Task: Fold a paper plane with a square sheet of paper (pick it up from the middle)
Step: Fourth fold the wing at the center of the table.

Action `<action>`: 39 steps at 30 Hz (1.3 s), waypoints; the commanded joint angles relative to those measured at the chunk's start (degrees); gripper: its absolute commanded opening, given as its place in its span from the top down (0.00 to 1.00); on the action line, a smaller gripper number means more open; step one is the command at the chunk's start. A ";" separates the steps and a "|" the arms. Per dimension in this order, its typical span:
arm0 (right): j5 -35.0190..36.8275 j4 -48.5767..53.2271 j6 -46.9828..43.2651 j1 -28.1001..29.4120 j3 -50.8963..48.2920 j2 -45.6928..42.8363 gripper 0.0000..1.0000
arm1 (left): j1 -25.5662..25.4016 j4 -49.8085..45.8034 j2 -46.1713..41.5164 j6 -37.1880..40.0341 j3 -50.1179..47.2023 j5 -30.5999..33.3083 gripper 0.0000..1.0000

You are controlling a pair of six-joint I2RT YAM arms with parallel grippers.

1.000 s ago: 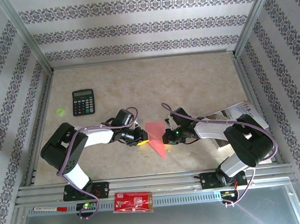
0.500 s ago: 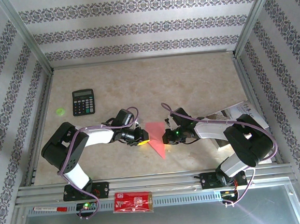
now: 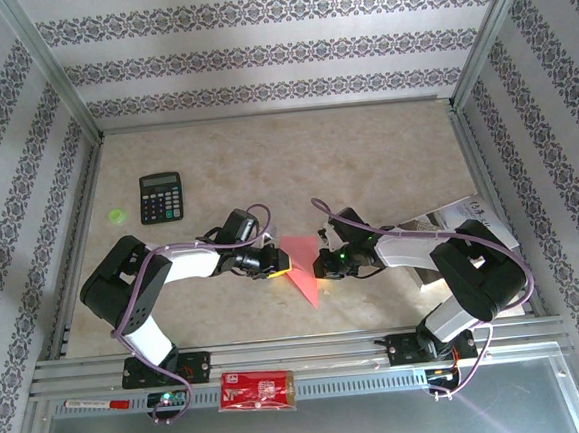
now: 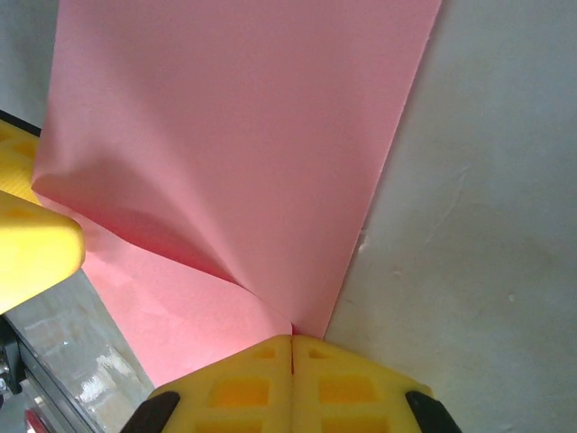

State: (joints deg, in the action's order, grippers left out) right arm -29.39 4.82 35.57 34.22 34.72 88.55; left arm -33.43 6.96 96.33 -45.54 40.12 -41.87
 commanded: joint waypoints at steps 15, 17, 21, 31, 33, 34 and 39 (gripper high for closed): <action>-0.42 1.87 -3.87 -1.15 2.12 -0.52 0.85 | -0.14 2.26 -0.87 -2.53 -1.92 3.19 0.97; -0.11 2.96 -5.08 -1.46 3.08 -2.02 0.82 | -0.14 2.06 -2.39 -4.47 -2.81 4.61 1.00; 1.00 4.14 -7.34 -2.04 4.91 -4.81 0.69 | -0.23 -1.44 -6.19 -6.27 -3.02 8.15 1.00; 16.06 16.23 -18.93 -1.70 18.34 -4.79 0.60 | -0.16 -6.77 -7.34 -8.07 -0.57 13.55 1.00; 18.58 17.93 -20.44 -1.70 20.81 -4.09 0.52 | -0.12 -4.92 -6.32 -9.72 -0.88 13.76 1.00; 18.94 18.46 -20.78 -1.78 21.66 -3.90 0.48 | -0.15 -4.05 -6.01 -10.38 -1.00 13.61 1.00; 17.83 17.27 -19.43 -0.27 19.86 -6.50 0.41 | -0.33 -5.37 -6.49 -12.45 -0.29 14.72 1.00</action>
State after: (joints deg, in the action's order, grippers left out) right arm -13.89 19.81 17.23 32.69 55.70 83.88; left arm -33.39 2.70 90.11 -55.44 38.39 -28.97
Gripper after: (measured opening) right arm 0.591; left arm 0.044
